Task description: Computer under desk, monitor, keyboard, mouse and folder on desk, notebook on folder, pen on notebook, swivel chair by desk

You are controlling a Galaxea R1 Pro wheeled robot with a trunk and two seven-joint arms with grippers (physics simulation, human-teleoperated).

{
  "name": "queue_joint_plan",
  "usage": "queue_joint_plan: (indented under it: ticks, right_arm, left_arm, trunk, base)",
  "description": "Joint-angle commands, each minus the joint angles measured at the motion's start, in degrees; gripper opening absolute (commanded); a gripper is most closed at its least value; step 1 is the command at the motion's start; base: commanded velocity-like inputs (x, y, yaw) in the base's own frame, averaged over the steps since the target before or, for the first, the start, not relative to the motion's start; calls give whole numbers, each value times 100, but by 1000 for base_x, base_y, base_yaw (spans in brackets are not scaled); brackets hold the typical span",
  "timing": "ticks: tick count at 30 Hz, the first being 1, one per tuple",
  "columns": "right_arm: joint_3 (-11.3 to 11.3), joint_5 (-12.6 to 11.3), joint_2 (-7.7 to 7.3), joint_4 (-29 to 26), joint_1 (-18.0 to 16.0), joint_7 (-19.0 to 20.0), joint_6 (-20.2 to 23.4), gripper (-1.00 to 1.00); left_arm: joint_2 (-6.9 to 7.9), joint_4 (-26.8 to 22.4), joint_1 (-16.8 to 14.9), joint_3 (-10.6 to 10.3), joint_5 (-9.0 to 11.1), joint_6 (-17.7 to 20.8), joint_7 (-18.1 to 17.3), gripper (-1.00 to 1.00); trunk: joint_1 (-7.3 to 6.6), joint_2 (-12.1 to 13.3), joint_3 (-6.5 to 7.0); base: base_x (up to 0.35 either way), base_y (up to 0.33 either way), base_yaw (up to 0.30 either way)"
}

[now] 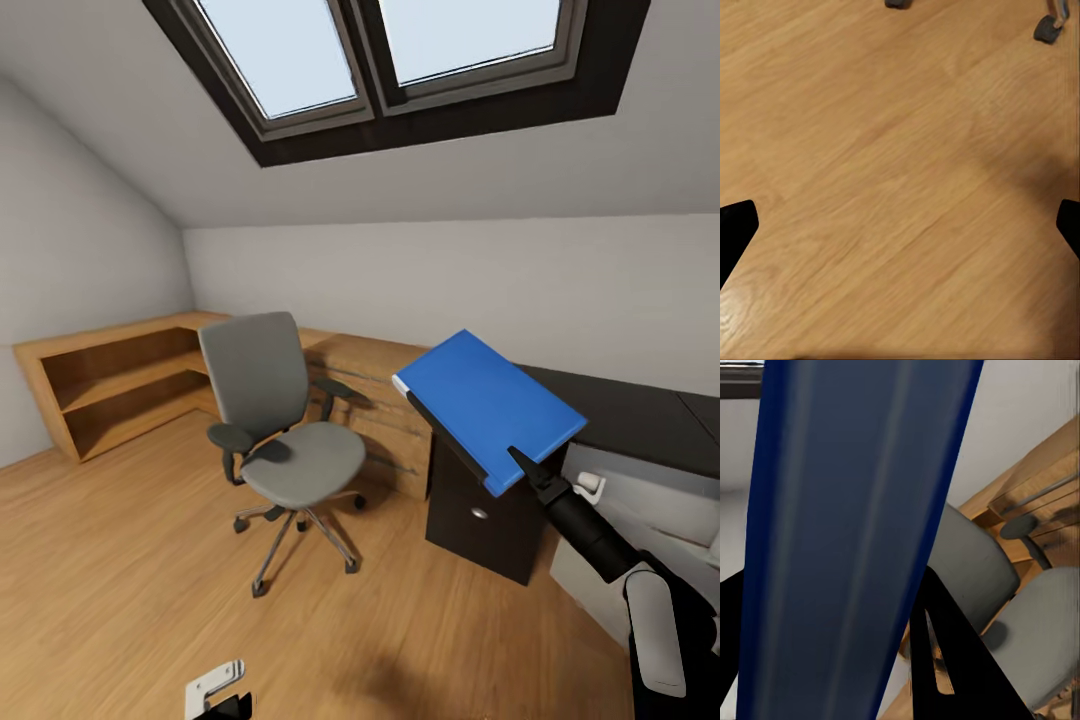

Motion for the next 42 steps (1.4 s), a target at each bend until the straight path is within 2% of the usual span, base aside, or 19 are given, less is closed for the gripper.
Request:
queue_joint_plan:
  ticks: [1,10,17,18,19,21,22,24,30,42]
  right_arm:
    - [-12,-10,6,0,-7,14,35,-100]
    - [-12,-7,1,0,-7,14,24,-100]
    - [-6,35,24,7,-7,12,-52,-100]
    - [-5,42,27,5,-7,12,-59,-100]
    - [-4,50,25,0,-7,12,-66,-100]
    - [-4,53,22,-7,-7,12,-67,-100]
    - [1,55,17,-20,-7,14,-64,-100]
    - [8,50,16,-23,-7,13,-59,-100]
    - [13,35,11,-28,-7,29,-27,-100]
    - [14,-1,26,-10,-7,34,-12,-100]
  left_arm:
    - [8,-11,-2,-22,49,10,52,100]
    - [29,20,-2,-15,55,14,43,100]
    - [45,640,-2,-12,39,-50,40,100]
    - [52,829,-2,-14,34,-187,33,100]
    - [56,1205,0,-20,27,-728,17,100]
    - [60,1408,-1,-27,21,-1364,0,100]
    - [52,1555,-1,-31,-89,-1749,-6,100]
    - [36,1744,-2,-37,-217,-1863,-4,100]
    - [18,1997,0,-47,-300,-1930,13,100]
    - [16,2038,0,-40,-309,-1939,8,100]
  trunk:
    - [-23,38,12]
    - [-221,399,174]
    - [-375,680,300]
    - [-397,720,318]
    - [-419,760,335]
    - [-463,841,371]
    - [-484,881,389]
    - [-528,961,425]
    - [-660,1201,533]
    - [-924,1683,748]
  base:
    - [0,0,-262]
    - [0,0,-267]
    - [0,0,-268]
    - [0,0,-268]
    - [0,0,-268]
    - [0,0,-269]
    - [0,0,-269]
    - [0,0,-243]
    - [0,0,-87]
    - [0,0,-4]
